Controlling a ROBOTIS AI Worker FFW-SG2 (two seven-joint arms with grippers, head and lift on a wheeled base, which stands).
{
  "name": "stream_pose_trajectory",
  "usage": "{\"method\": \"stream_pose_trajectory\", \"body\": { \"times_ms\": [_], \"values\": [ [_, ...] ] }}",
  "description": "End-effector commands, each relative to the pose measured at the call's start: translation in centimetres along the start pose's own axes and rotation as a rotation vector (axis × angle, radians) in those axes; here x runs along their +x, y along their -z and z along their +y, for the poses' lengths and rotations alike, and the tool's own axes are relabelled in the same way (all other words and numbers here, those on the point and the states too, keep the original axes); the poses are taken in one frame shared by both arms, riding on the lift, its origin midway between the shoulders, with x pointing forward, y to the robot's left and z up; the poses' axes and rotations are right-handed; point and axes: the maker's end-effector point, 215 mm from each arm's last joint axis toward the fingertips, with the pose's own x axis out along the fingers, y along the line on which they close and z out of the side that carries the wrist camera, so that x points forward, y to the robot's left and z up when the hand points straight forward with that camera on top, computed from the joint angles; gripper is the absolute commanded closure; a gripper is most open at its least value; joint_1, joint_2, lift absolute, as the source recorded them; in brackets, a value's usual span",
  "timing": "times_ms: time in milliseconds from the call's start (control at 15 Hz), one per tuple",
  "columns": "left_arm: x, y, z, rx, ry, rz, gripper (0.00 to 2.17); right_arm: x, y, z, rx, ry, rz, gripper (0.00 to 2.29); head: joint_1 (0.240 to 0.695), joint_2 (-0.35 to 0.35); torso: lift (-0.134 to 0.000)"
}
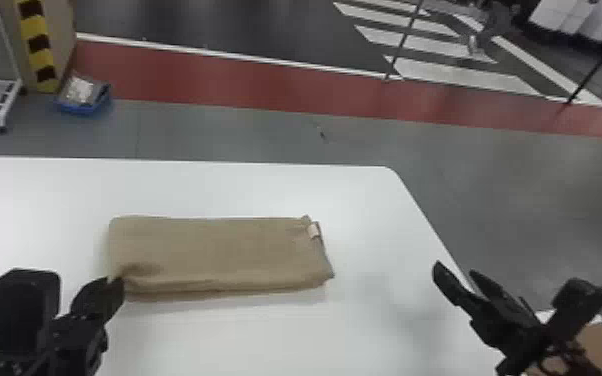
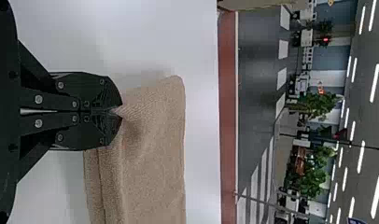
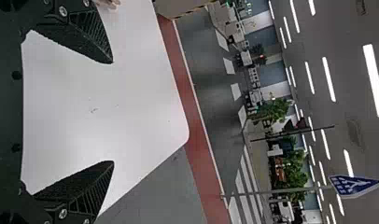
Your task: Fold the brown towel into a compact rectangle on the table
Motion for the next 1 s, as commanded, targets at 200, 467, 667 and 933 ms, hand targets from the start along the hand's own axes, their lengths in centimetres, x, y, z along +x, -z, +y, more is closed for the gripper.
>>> {"method": "stream_pose_trajectory", "body": {
  "times_ms": [200, 467, 667, 933],
  "values": [
    [-2.0, 1.1, -0.4, 0.032, 0.010, 0.034, 1.25, 0.4, 0.3, 1.7, -0.005, -0.019, 0.012, 0.13, 0.695, -0.350, -0.125],
    [-1.7, -0.3, 0.6, 0.032, -0.010, -0.008, 0.23, 0.1, 0.5, 1.4, -0.005, -0.014, 0.017, 0.13, 0.695, -0.350, -0.125],
    [-2.6, -4.3, 2.8, 0.047, -0.088, -0.155, 0.03, 0.2, 0.5, 1.6, -0.006, -0.017, 0.020, 0.13, 0.695, -0.350, -0.125],
    [-1.0, -6.9, 0.1, 0.049, -0.057, -0.235, 0.12, 1.8, 1.6, 4.7, -0.013, -0.057, 0.078, 0.13, 0.695, -0.350, -0.125]
  ]
}}
